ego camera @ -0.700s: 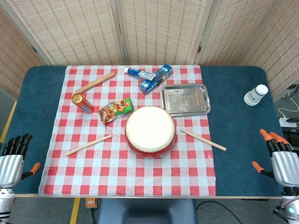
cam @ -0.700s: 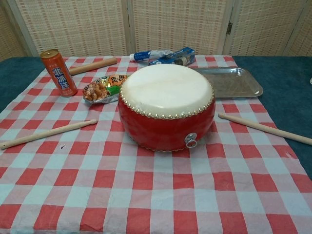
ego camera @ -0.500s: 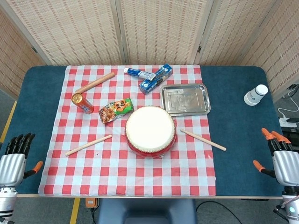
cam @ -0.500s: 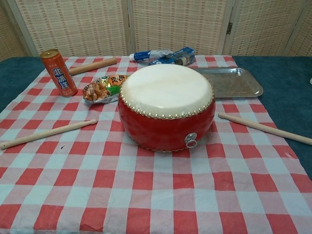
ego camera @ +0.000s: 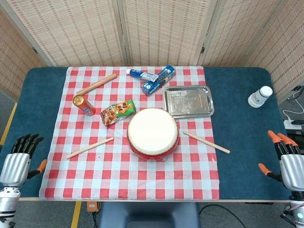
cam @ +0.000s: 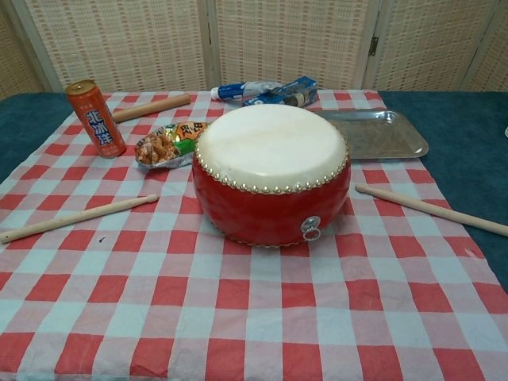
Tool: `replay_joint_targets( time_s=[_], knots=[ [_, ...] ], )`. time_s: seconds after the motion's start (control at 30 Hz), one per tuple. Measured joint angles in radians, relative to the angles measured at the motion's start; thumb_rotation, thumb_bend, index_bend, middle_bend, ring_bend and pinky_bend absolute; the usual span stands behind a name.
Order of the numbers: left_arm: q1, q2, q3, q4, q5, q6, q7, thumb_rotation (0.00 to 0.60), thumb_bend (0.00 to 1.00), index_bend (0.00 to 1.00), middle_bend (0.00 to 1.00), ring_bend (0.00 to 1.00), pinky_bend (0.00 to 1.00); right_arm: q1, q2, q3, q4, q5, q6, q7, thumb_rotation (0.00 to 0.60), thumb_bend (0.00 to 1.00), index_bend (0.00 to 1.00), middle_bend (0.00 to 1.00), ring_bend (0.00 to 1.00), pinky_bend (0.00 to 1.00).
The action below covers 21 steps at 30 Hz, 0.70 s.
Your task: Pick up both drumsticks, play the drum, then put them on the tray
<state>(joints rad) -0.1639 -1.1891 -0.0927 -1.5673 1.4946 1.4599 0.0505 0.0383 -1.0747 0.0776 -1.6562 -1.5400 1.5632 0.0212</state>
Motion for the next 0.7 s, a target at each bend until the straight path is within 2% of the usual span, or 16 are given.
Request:
replay_joint_targets(
  time_s=[0.17,0.37,0.53,0.7],
  knots=[
    [-0.043,-0.002,-0.014,-0.010,0.000,-0.056,-0.015,0.600,0.36,0.28,0.18,0.10,0.13,0.012,0.011,0.006,0.003,-0.012,-0.004,0.010,0.600,0.10,0.04,0.15,0.07,0.16],
    [-0.117,-0.028,-0.031,-0.024,-0.037,-0.178,-0.028,0.600,0.38,0.33,0.21,0.12,0.15,0.027,0.022,0.010,0.002,-0.019,-0.018,0.026,0.600,0.10,0.04,0.15,0.07,0.16],
    [-0.166,-0.124,-0.046,0.007,-0.095,-0.232,0.046,0.600,0.38,0.38,0.21,0.10,0.13,0.031,0.022,0.009,0.008,-0.025,-0.020,0.047,0.600,0.10,0.04,0.15,0.07,0.16],
    [-0.215,-0.220,-0.059,0.041,-0.200,-0.314,0.120,0.600,0.38,0.40,0.14,0.00,0.09,0.033,0.028,0.006,0.012,-0.021,-0.029,0.057,0.600,0.10,0.04,0.15,0.07,0.16]
  ],
)
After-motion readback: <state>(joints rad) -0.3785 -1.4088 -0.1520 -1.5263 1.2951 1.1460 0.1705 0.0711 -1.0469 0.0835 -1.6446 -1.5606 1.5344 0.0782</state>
